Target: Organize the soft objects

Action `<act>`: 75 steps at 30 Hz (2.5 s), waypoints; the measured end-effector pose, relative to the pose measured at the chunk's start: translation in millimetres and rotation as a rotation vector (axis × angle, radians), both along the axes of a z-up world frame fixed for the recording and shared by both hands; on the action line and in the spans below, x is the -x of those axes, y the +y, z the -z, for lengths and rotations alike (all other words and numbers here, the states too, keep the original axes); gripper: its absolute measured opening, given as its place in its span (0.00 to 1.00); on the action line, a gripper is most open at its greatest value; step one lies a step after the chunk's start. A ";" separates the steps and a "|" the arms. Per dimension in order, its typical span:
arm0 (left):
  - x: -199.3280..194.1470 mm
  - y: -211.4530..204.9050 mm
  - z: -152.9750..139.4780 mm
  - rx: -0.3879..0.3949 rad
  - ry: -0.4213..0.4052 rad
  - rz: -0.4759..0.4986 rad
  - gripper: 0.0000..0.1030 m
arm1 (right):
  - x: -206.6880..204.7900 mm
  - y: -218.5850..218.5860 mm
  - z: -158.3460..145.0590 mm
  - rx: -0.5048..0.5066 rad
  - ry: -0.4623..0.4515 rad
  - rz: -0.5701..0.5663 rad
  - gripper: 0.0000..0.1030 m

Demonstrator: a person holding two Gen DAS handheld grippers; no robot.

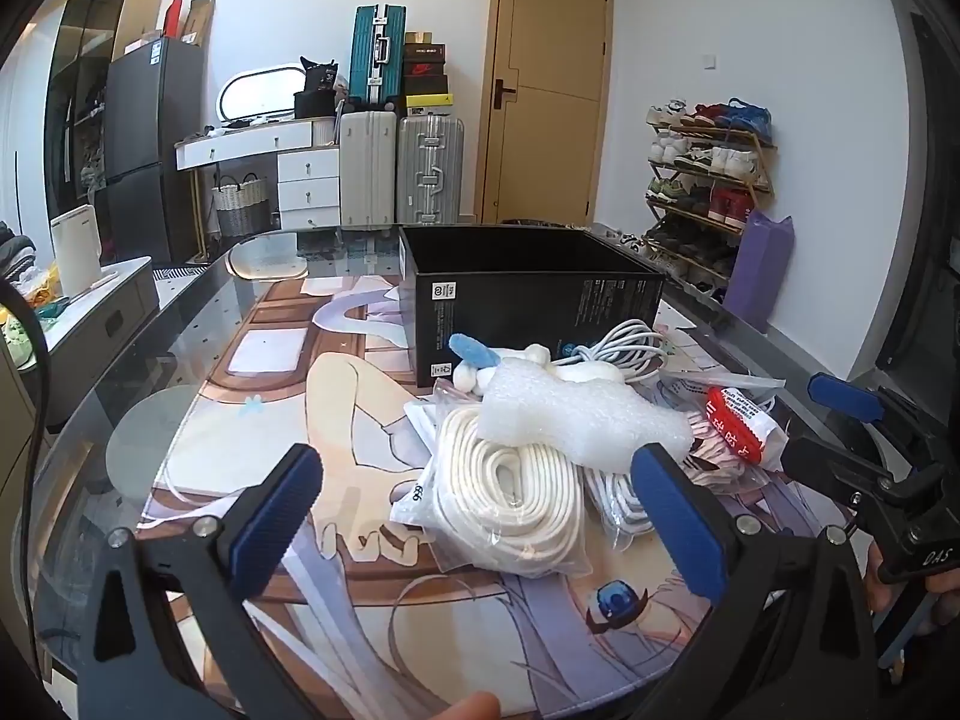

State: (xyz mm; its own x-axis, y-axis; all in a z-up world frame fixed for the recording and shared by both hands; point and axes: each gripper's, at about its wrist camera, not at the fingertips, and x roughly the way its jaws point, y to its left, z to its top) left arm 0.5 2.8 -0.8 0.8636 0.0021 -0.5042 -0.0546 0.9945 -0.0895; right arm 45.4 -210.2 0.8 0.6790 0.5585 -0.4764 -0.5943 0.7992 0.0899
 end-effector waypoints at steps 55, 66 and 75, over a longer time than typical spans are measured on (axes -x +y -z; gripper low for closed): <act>-4.3 6.7 6.2 0.003 0.007 -0.012 1.00 | -14.2 -7.8 9.8 0.015 0.066 0.053 1.00; -2.0 6.8 4.7 0.002 -0.014 -0.015 1.00 | -12.6 -10.2 10.3 0.016 0.068 0.053 1.00; -2.5 5.8 1.3 -0.005 -0.030 -0.016 1.00 | -18.9 -15.0 15.4 -0.020 0.140 0.043 1.00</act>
State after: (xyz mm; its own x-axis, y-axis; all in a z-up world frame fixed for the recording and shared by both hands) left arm 3.0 8.6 -2.1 0.8784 0.0183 -0.4776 -0.0679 0.9939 -0.0869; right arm 64.3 -225.2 -14.6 0.6303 0.5406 -0.5573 -0.5401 0.8209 0.1854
